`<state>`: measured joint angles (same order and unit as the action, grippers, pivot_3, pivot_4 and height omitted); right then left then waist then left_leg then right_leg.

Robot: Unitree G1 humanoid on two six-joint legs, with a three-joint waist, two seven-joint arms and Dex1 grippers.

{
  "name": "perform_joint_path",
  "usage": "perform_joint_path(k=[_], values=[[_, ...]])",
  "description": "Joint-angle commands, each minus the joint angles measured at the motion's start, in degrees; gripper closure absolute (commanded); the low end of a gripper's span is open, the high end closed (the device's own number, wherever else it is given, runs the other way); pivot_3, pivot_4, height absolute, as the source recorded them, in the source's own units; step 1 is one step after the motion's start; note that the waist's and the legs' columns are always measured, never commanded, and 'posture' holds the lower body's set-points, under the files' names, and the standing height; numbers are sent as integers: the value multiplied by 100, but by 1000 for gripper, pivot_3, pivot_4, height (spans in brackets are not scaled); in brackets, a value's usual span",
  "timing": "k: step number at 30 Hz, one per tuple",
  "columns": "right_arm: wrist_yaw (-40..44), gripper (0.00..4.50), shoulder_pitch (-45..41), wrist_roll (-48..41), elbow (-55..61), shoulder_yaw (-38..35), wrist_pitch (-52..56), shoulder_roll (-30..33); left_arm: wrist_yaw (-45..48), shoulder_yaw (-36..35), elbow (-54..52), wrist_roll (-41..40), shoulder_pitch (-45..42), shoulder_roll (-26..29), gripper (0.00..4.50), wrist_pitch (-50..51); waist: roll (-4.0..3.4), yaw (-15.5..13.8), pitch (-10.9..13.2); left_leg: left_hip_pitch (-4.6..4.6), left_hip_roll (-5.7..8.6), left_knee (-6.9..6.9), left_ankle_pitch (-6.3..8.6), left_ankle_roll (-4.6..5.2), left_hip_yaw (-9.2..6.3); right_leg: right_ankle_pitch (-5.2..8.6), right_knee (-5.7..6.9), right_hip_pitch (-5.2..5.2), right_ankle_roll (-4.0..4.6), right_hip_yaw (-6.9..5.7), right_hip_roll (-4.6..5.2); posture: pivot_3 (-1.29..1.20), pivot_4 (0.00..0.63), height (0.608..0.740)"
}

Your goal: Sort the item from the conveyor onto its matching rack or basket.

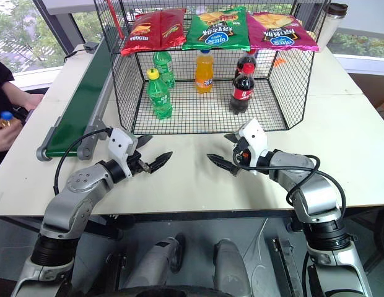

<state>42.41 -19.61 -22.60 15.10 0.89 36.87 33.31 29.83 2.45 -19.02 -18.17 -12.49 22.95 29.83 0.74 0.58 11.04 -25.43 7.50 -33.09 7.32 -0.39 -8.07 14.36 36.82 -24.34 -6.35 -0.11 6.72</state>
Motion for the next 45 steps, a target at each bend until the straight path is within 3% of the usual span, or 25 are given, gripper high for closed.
perform_joint_path(k=[1, 32, 40, 45], values=[[17, 9, -120, -10, 127, -61, -103, 40, -1, -85, -186, -48, -71, -8, 0, -81, 0, 1, 0, 0, 0, 0, 0, 0, 0, 0, 0, 0, 0, 0, 0, 0, 150, 738], [-26, 9, -129, -25, 137, -44, -74, 27, 7, -101, -258, -58, -79, 22, 0, -59, 0, 0, 0, -1, 0, 1, 0, 1, 0, 0, -6, 0, 0, 0, 0, 0, 150, 738], [97, 9, -138, -133, 261, -39, -42, 67, 20, -145, -604, -117, -57, 154, 0, 71, 0, 1, 0, -2, 0, 2, 1, 1, 0, 0, -7, 0, 0, 0, 0, 0, 150, 738], [230, 9, -171, -187, 329, -40, -37, 77, 188, -384, -1079, -271, 134, 582, 0, 286, 0, 15, 0, -2, -3, 3, 1, 1, 1, 0, -7, 0, 0, 0, -2, 0, 150, 738]])
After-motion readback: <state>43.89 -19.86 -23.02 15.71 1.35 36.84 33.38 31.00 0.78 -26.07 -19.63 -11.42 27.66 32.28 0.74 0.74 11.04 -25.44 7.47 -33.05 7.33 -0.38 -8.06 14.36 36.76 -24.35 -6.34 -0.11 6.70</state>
